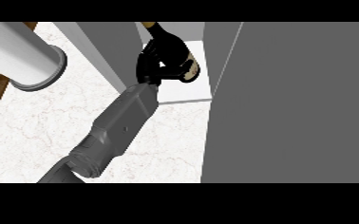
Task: Pick up the wine, place it into the cabinet and close the cabinet
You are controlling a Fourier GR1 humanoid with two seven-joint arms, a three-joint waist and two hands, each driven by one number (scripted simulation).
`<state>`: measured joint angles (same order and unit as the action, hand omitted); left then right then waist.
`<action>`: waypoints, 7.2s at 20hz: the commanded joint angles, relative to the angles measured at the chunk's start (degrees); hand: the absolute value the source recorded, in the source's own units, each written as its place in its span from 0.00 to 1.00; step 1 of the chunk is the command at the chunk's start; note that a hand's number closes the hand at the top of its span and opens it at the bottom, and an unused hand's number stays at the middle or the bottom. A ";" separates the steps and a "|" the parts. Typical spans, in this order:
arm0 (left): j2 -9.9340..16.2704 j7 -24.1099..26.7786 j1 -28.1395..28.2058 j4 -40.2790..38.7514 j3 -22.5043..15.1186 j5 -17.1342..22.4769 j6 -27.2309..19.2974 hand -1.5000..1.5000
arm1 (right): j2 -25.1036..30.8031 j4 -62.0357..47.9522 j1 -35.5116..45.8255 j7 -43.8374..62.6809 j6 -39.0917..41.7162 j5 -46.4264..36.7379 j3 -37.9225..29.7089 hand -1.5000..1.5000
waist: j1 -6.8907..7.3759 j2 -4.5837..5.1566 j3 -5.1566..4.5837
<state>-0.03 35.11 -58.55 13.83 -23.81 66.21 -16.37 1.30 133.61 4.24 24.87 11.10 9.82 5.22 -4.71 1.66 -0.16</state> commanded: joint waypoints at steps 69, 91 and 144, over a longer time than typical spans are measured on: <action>0.03 16.77 4.38 19.15 -29.13 21.65 -12.59 0.00 | -0.15 1.59 0.33 3.16 -1.76 0.20 1.59 0.00 | 1.95 -1.23 0.14; 5.20 15.35 21.97 42.29 -27.19 2.39 -15.38 0.00 | 0.77 3.19 0.05 5.65 -3.83 -2.11 1.38 0.00 | 4.83 -1.85 0.16; 65.45 17.22 81.32 87.76 2.37 5.49 25.45 0.00 | -0.98 -4.18 23.31 16.09 -29.91 -13.25 50.16 1.00 | 7.65 -2.66 -0.17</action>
<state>63.35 50.92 19.67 103.47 -23.78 71.09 4.61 7.12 134.95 20.80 41.73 -11.19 0.57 49.20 2.58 -0.86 -0.30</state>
